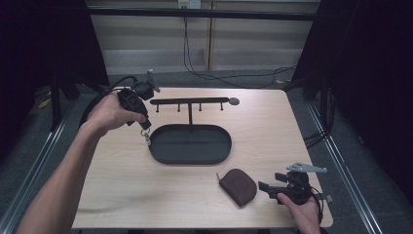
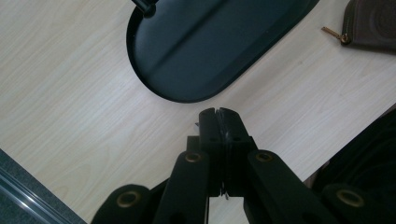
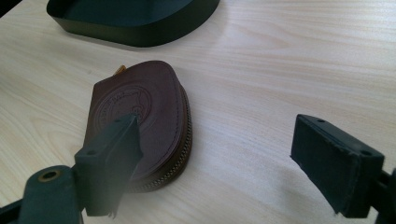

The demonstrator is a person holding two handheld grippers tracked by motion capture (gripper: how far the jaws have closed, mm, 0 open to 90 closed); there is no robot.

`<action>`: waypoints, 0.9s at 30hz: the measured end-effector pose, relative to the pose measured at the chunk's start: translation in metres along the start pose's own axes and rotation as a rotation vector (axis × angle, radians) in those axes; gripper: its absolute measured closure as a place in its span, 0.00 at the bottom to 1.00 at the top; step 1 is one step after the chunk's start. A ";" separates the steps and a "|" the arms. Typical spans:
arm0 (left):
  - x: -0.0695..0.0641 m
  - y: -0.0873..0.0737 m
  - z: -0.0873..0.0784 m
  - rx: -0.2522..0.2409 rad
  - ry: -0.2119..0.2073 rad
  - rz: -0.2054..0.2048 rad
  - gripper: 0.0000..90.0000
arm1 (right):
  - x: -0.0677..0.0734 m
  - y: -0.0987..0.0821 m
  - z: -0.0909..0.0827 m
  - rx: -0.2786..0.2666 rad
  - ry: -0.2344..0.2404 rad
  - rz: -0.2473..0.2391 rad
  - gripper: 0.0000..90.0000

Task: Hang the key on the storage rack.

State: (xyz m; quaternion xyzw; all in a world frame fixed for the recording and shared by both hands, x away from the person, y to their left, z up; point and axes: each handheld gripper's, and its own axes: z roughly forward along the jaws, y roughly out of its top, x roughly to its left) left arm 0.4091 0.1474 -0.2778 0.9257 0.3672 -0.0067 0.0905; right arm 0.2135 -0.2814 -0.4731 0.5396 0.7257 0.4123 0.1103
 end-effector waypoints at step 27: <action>0.021 0.043 0.005 -0.010 -0.009 -0.013 0.99 | 0.000 0.000 0.001 0.011 0.006 -0.009 0.16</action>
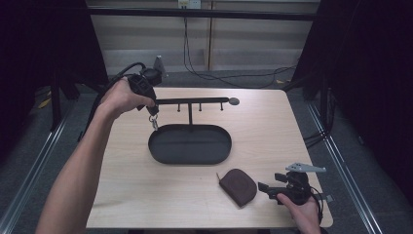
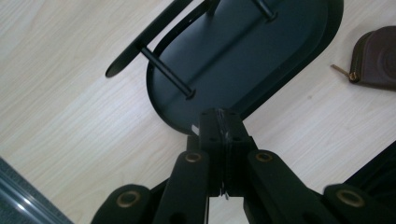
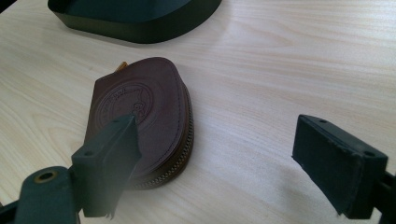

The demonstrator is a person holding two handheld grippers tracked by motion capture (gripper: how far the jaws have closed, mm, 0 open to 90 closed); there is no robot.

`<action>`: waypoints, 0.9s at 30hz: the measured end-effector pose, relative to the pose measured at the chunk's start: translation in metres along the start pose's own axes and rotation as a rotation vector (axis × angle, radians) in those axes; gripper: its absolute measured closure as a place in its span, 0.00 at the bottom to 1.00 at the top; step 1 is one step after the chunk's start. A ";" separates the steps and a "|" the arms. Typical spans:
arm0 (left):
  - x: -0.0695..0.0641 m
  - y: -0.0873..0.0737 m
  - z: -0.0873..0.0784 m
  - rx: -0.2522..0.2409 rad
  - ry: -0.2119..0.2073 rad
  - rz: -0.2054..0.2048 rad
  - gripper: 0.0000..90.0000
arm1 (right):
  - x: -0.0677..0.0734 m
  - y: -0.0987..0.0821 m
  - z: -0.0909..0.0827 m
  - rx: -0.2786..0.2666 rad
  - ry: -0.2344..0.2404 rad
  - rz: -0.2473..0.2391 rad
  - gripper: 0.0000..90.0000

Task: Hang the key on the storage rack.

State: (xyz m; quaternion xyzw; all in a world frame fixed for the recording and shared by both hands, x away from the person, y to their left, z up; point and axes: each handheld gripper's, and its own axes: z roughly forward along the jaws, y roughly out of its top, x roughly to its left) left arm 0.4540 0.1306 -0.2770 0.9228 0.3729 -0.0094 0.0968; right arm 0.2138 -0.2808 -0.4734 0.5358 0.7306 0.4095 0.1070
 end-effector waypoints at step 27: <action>0.010 0.021 0.006 0.015 0.032 -0.037 0.99 | -0.001 0.000 0.000 -0.005 0.008 -0.003 0.16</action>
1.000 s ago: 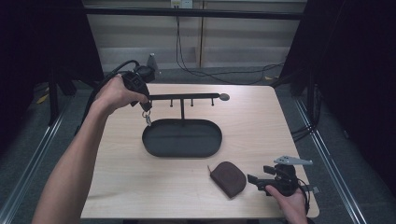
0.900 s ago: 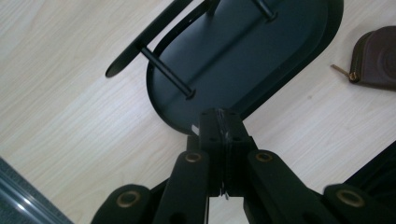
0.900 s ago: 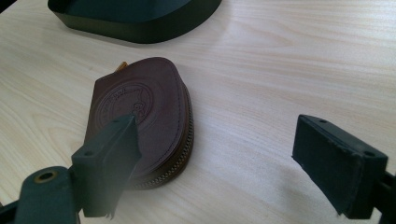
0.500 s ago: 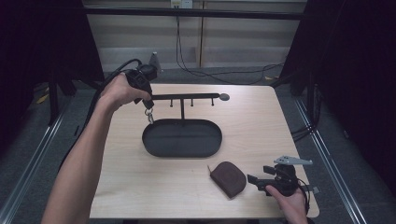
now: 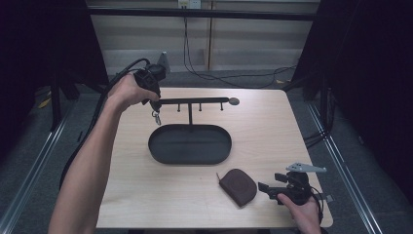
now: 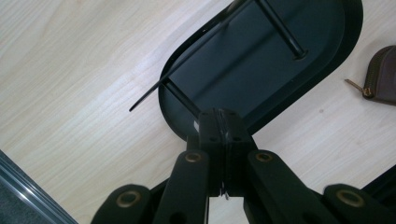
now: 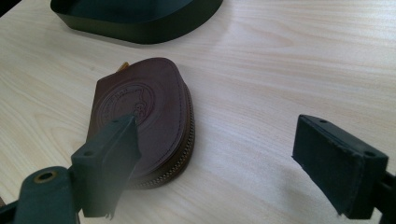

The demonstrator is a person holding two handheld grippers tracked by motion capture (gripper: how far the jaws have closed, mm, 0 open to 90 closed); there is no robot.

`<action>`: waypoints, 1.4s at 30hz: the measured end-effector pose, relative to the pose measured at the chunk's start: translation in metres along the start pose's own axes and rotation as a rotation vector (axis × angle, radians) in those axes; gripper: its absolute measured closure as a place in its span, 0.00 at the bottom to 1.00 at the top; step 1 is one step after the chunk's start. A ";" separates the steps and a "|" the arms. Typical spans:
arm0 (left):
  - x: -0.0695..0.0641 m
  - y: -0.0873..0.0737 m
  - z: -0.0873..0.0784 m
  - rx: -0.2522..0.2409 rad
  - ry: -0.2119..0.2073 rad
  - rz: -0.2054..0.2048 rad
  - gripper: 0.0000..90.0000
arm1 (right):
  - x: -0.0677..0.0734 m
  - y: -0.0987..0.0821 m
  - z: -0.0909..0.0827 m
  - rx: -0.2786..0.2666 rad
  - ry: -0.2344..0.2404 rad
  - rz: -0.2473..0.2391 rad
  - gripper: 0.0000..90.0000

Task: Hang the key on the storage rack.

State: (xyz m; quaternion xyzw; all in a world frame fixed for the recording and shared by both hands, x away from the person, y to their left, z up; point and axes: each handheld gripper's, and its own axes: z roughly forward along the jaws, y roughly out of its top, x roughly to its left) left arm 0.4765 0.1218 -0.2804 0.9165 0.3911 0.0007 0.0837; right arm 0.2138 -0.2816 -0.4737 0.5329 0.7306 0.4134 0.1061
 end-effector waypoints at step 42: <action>0.006 -0.003 0.007 -0.026 0.031 -0.025 0.91 | 0.000 0.000 0.001 0.008 -0.002 0.001 0.16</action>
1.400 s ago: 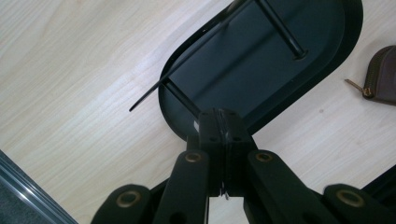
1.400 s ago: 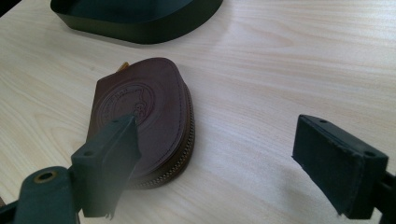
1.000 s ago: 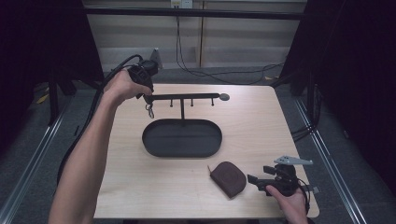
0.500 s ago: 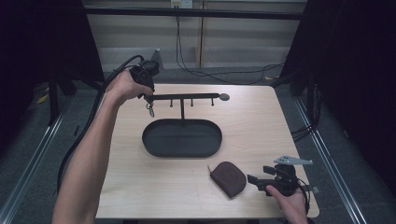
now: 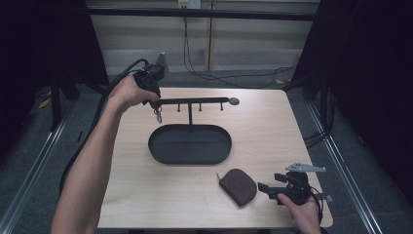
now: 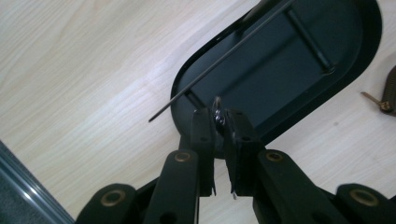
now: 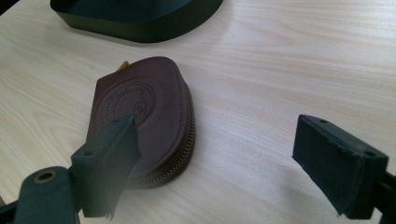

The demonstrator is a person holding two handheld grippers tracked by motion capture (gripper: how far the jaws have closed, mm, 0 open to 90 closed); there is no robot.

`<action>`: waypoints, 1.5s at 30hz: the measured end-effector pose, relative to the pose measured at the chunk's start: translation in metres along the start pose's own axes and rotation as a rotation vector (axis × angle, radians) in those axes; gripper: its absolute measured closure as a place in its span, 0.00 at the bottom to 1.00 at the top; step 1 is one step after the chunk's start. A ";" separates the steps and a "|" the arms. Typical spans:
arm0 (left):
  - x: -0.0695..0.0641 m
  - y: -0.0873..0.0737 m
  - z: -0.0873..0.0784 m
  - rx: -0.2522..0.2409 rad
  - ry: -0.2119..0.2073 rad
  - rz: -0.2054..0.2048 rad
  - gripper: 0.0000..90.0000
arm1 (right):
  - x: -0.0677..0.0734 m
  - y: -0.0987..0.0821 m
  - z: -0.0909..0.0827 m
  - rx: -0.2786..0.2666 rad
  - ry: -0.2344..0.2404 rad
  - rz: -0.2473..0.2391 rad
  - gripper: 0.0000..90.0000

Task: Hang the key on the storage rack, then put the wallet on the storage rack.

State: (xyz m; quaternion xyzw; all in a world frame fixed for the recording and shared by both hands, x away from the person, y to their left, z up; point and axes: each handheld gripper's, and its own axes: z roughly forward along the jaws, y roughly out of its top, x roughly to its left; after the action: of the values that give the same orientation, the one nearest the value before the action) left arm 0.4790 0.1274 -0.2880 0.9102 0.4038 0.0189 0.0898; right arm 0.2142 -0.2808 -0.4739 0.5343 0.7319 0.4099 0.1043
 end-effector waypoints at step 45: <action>0.006 -0.114 0.015 -0.282 -0.056 -0.116 0.50 | 0.001 0.000 0.002 0.012 -0.004 0.002 0.16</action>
State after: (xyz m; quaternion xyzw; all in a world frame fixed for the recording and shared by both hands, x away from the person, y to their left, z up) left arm 0.4012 0.2043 -0.3234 0.8639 0.4463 0.0450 0.2289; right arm 0.2155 -0.2790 -0.4749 0.5363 0.7336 0.4047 0.1023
